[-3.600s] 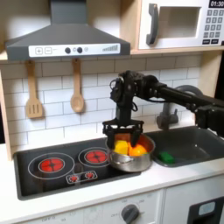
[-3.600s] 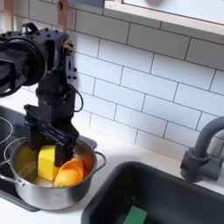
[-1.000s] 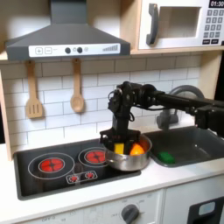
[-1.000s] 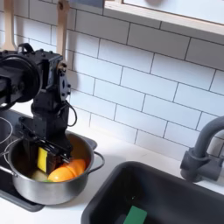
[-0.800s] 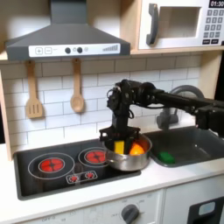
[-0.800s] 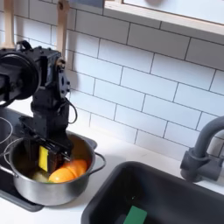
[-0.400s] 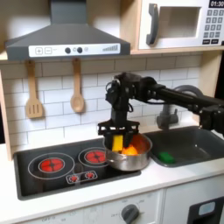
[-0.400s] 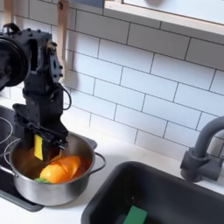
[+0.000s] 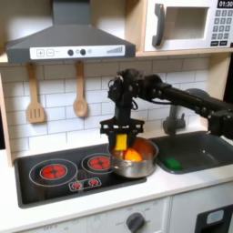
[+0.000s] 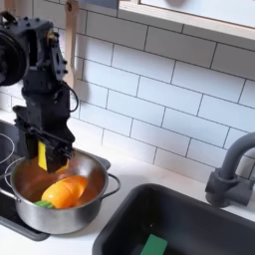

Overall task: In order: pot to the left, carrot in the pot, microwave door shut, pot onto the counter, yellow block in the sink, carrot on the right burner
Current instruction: 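Take the yellow block out of the pot and put it in the sink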

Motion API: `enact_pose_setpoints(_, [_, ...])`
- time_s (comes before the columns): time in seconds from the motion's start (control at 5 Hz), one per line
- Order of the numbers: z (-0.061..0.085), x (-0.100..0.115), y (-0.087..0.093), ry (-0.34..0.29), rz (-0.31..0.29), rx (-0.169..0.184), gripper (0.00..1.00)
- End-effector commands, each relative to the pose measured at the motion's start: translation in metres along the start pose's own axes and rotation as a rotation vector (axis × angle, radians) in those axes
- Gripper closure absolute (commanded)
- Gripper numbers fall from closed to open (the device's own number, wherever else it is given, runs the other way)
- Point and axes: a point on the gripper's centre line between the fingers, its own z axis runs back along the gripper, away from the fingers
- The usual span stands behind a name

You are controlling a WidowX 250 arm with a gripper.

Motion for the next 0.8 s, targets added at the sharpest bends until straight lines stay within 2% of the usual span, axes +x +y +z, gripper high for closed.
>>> enact_pose_setpoints(0.0, [0.034, -0.003, -0.028, -0.059, -0.071, -0.025, 1.00])
enact_pose_setpoints(0.4, [0.050, -0.005, -0.072, -0.093, -0.156, -0.071, 1.00])
enact_pose_setpoints(0.6, [0.047, -0.010, -0.096, -0.083, -0.203, -0.103, 1.00])
